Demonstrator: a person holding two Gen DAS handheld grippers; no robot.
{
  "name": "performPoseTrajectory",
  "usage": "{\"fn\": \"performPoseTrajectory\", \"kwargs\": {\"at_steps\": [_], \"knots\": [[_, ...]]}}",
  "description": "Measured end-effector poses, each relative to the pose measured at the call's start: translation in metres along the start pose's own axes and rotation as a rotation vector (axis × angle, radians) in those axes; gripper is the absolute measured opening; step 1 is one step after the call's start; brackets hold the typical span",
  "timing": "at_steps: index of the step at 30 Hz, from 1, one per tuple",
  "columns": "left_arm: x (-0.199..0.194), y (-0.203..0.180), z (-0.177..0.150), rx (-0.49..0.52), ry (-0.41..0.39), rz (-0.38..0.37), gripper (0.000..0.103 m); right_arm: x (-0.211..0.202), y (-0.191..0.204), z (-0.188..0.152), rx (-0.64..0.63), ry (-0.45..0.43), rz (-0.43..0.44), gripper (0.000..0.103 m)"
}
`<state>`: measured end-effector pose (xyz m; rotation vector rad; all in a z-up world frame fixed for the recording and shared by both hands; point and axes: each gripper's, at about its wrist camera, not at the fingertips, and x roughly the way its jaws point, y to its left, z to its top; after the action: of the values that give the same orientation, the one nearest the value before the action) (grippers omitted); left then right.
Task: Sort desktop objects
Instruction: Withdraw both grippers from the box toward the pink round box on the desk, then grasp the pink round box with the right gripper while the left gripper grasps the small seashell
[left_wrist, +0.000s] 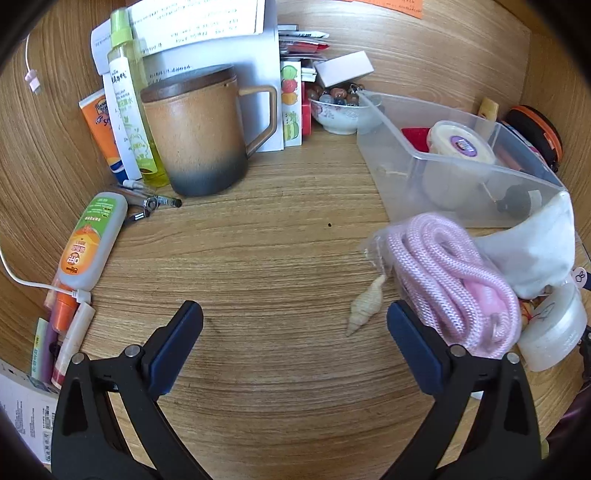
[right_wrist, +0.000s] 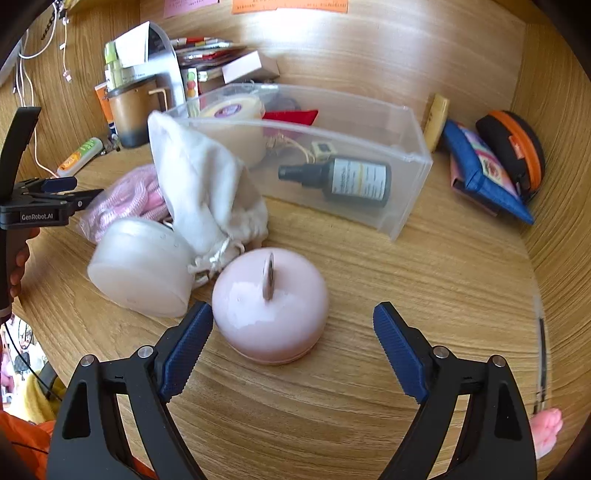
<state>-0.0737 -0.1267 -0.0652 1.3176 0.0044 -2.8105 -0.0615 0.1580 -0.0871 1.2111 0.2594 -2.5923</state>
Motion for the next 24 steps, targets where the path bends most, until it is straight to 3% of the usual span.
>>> {"fn": "performPoseTrajectory", "kwargs": {"at_steps": [6, 13, 17, 24], "knots": [[0.003, -0.010, 0.000, 0.046, -0.005, -0.004, 0.100, 0.006, -0.003, -0.003, 0.009, -0.001, 0.008, 0.087], [0.010, -0.019, 0.004, 0.094, 0.005, -0.010, 0.077, 0.010, -0.003, 0.002, 0.001, -0.017, 0.007, 0.085], [0.011, -0.021, 0.005, 0.103, 0.001, -0.019, 0.070, 0.013, -0.002, 0.003, 0.000, -0.018, 0.012, 0.080], [0.011, -0.023, 0.005, 0.118, 0.003, -0.090, 0.050, 0.017, -0.003, 0.003, 0.002, -0.015, 0.021, 0.071]]}}
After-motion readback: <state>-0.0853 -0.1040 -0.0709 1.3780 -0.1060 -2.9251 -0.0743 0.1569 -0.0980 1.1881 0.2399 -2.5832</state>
